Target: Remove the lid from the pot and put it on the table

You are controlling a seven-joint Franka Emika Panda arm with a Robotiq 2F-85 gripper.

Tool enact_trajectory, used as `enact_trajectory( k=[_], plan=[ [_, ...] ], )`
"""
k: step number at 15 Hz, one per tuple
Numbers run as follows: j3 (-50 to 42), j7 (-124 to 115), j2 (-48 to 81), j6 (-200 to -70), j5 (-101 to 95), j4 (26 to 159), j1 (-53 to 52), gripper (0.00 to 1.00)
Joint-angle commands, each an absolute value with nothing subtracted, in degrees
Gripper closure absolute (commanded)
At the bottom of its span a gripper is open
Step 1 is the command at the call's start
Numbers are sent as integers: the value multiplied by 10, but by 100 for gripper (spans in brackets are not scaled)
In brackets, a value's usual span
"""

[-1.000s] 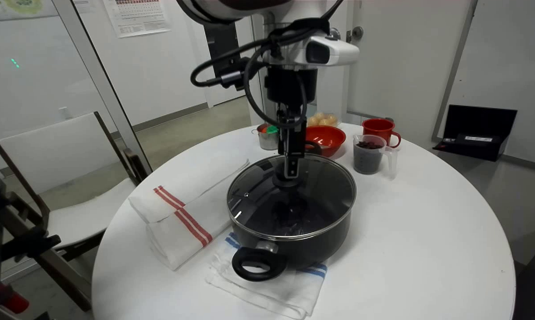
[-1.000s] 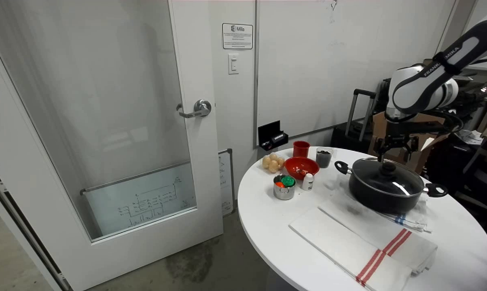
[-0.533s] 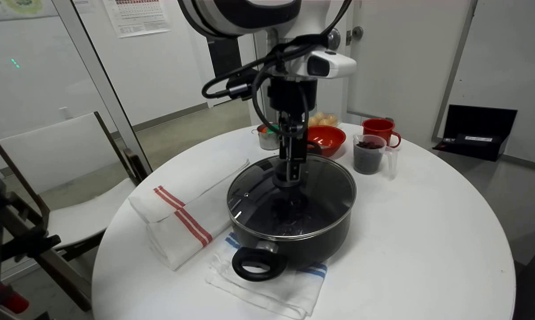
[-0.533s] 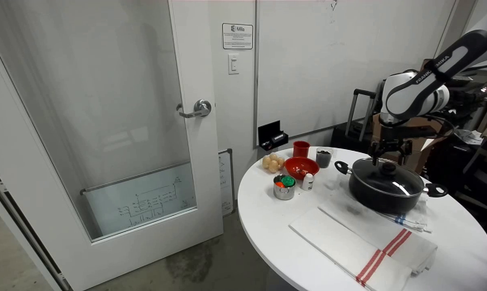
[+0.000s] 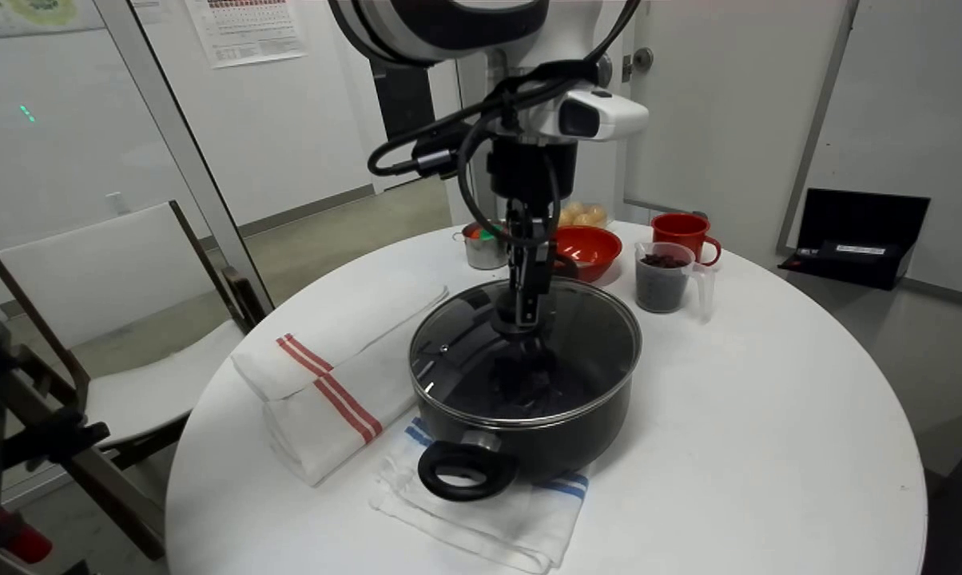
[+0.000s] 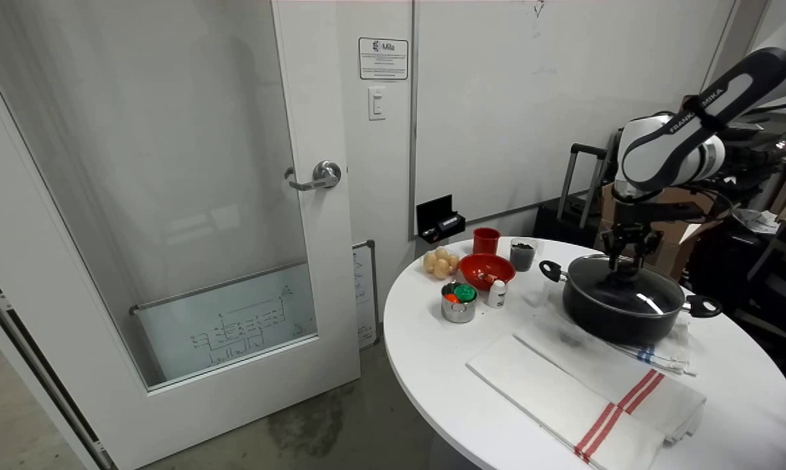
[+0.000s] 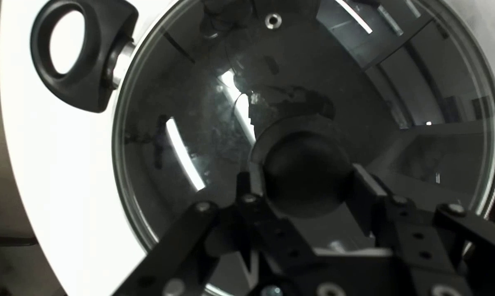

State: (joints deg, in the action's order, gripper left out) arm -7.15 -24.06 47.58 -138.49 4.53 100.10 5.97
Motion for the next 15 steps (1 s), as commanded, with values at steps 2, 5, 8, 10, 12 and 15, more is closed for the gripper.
enact_trajectory(
  k=[2,5,8,10,12,15],
  plan=[
    [-74,-226,462,-1385,67,1008,59,74],
    [-75,-225,436,-1397,68,1031,55,74],
    [-73,-223,393,-1409,71,1062,52,74],
    [-71,-221,363,-1413,71,1081,49,74],
    [-68,-218,334,-1414,67,1100,42,74],
    [-65,-216,304,-1401,55,1116,24,74]
  ],
)
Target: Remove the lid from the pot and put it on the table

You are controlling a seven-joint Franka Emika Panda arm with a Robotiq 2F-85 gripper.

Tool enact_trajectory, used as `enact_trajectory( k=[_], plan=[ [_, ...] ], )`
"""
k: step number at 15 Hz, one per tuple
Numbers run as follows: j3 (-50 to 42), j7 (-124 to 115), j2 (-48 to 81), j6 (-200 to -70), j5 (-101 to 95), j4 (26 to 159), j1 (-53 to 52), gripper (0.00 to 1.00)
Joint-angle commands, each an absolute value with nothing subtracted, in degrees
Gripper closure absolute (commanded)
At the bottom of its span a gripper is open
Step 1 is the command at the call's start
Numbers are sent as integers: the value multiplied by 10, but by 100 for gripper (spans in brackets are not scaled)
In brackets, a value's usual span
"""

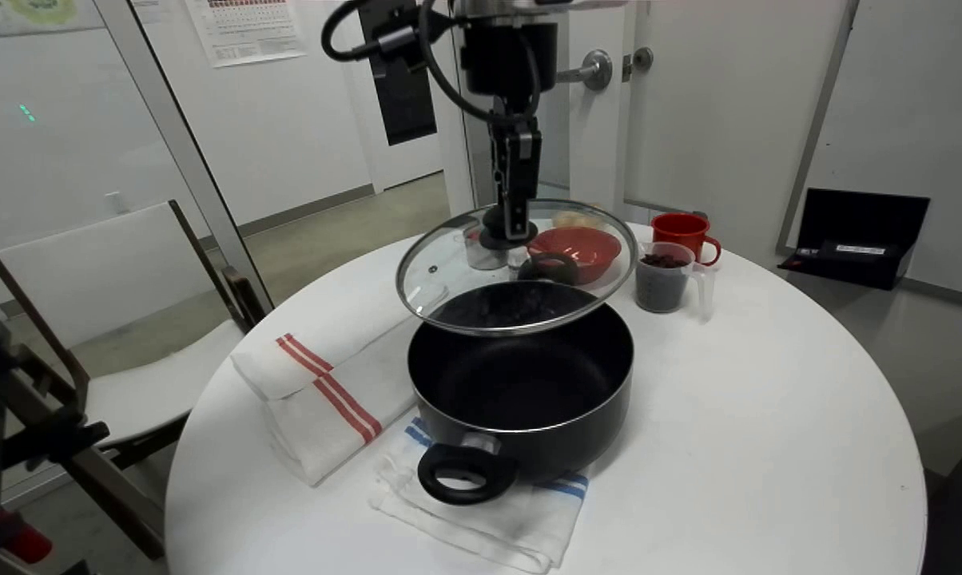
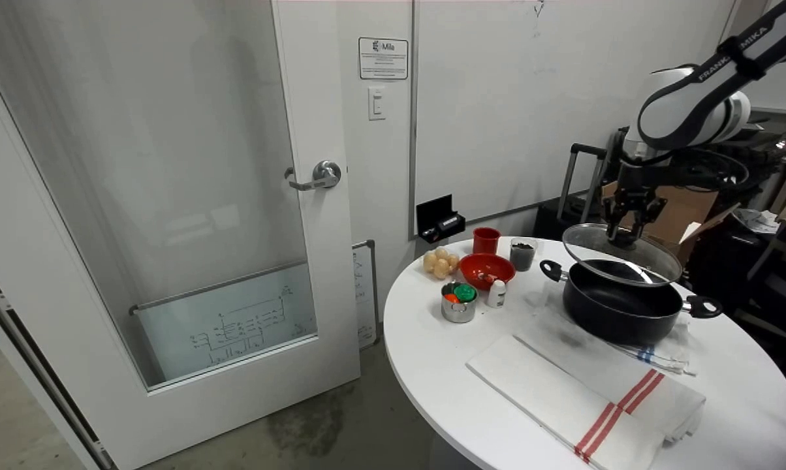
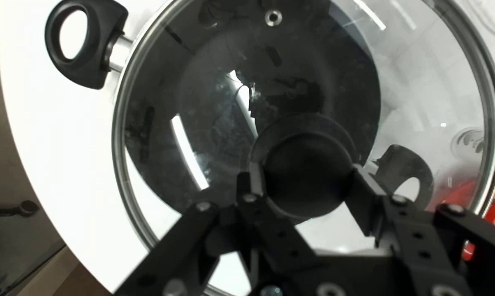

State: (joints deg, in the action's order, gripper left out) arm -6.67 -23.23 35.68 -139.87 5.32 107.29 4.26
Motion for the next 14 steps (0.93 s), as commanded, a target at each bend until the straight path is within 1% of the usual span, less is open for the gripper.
enact_trajectory(
  k=[1,10,14],
  plan=[
    [-66,-222,299,-1398,45,1117,11,74],
    [-47,-247,330,-1352,-21,1071,-98,74],
    [-41,-256,372,-1332,-37,1026,-131,74]
  ],
)
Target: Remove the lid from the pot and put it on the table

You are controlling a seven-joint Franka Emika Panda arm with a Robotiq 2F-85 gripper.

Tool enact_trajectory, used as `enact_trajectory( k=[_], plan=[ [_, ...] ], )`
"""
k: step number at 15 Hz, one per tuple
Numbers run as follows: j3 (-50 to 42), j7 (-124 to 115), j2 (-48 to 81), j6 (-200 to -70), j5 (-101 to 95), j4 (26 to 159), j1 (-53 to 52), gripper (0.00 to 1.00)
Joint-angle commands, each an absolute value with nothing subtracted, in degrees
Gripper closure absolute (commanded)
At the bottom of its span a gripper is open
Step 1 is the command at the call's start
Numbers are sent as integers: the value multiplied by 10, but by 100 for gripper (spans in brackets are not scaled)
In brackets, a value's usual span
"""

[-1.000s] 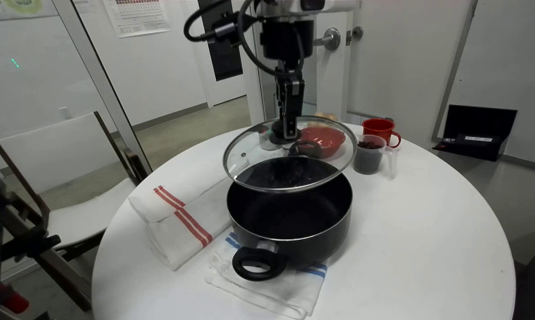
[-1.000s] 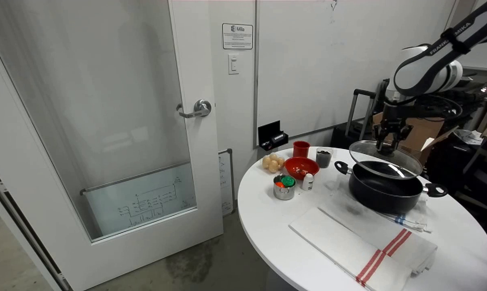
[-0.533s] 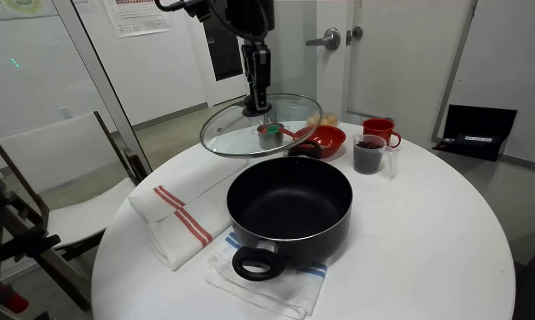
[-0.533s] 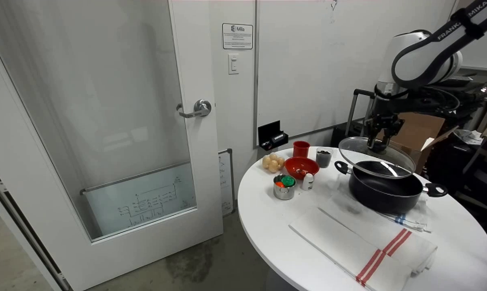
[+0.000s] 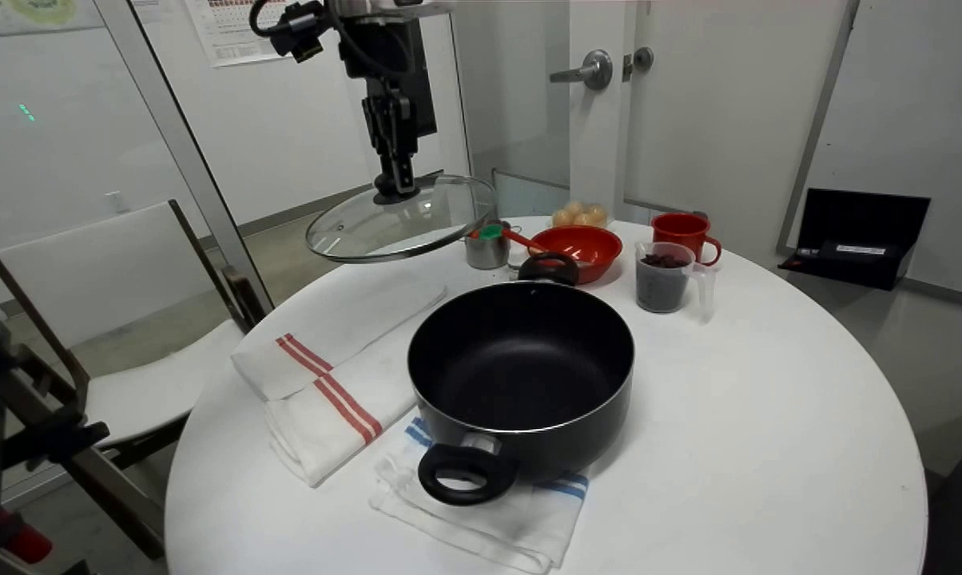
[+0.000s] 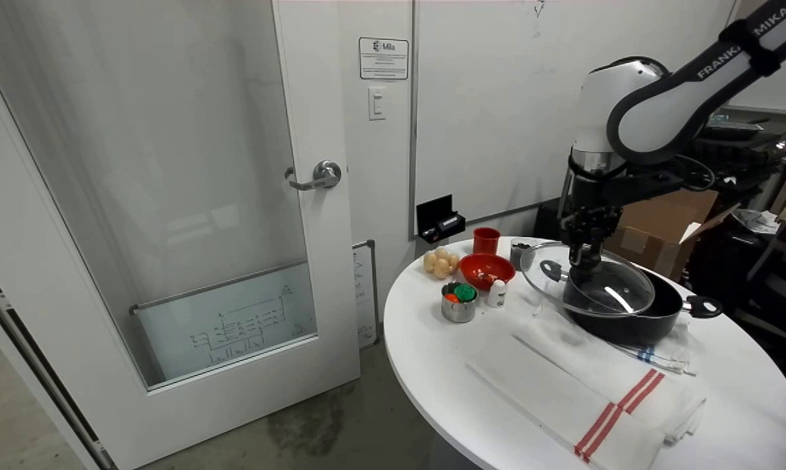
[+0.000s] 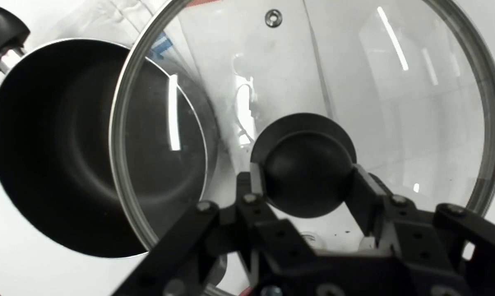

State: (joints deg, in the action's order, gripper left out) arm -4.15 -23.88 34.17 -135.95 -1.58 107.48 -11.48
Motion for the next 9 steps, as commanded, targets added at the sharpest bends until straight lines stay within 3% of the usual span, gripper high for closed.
enact_trajectory(
  k=[1,9],
  plan=[
    [-40,-258,391,-1329,-38,1007,-138,74],
    [-47,-278,515,-1323,-35,896,-166,74]
  ],
)
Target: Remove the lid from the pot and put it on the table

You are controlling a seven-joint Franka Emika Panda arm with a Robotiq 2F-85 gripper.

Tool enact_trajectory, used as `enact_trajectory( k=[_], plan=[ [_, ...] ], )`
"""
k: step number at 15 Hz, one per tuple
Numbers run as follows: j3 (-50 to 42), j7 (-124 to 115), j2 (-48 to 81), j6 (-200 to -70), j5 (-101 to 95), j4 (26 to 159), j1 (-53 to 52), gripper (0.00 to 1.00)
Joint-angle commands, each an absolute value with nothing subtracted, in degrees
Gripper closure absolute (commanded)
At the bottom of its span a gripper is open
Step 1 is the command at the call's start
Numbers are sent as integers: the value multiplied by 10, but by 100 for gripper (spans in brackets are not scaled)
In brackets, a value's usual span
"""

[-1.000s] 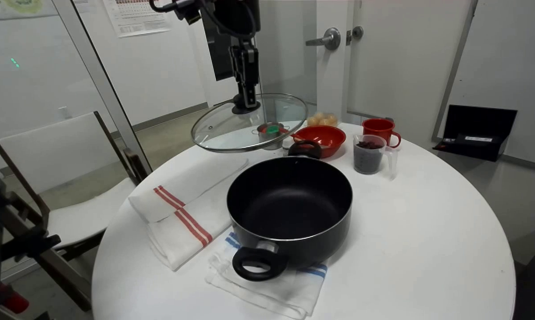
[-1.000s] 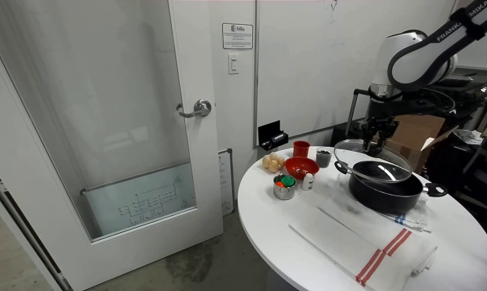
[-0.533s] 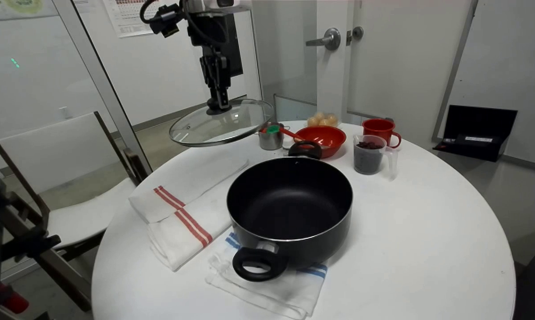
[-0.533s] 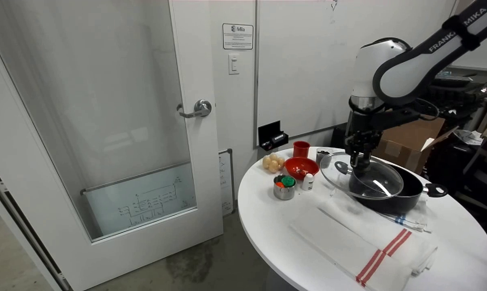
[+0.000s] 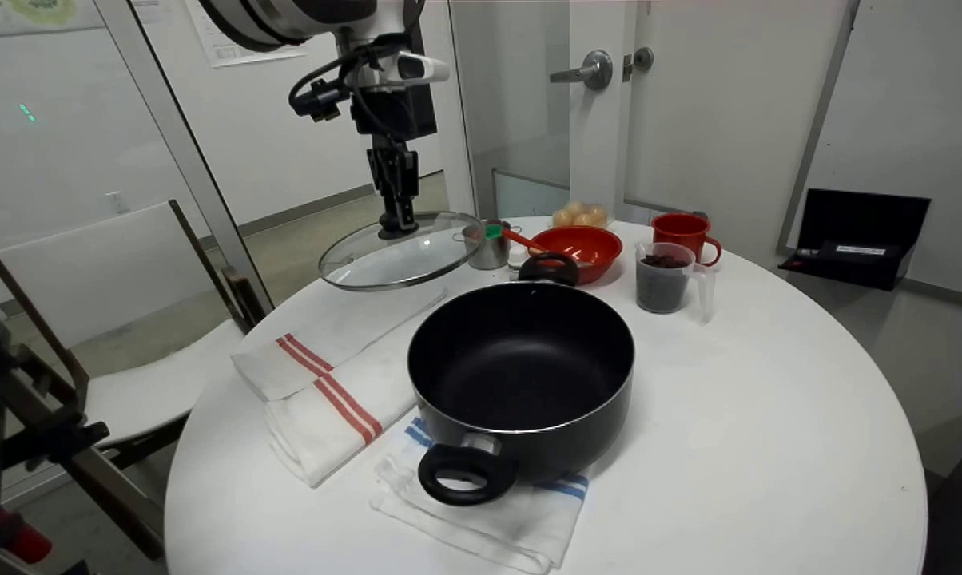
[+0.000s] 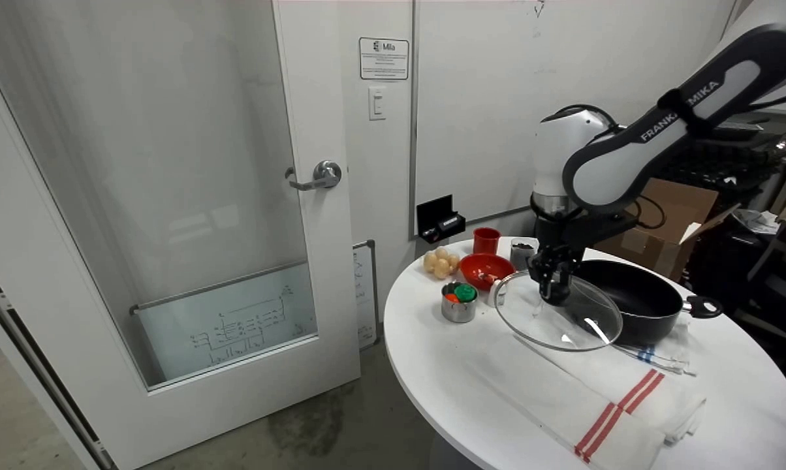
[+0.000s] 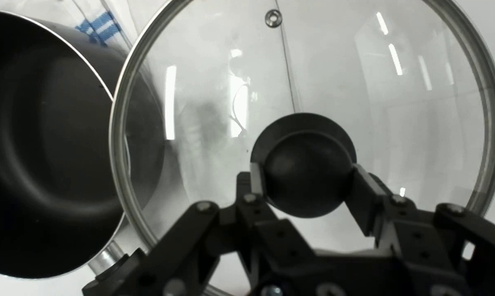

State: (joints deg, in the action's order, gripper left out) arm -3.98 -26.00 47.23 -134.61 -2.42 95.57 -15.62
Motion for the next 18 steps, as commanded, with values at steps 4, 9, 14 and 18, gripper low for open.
enact_trajectory(
  k=[4,9,14,18],
  plan=[
    [-52,-276,564,-1328,-34,861,-170,74],
    [-52,-270,617,-1335,-27,823,-163,74],
    [-48,-268,666,-1339,-17,788,-157,74],
    [-37,-257,674,-1338,-7,770,-148,74]
  ],
)
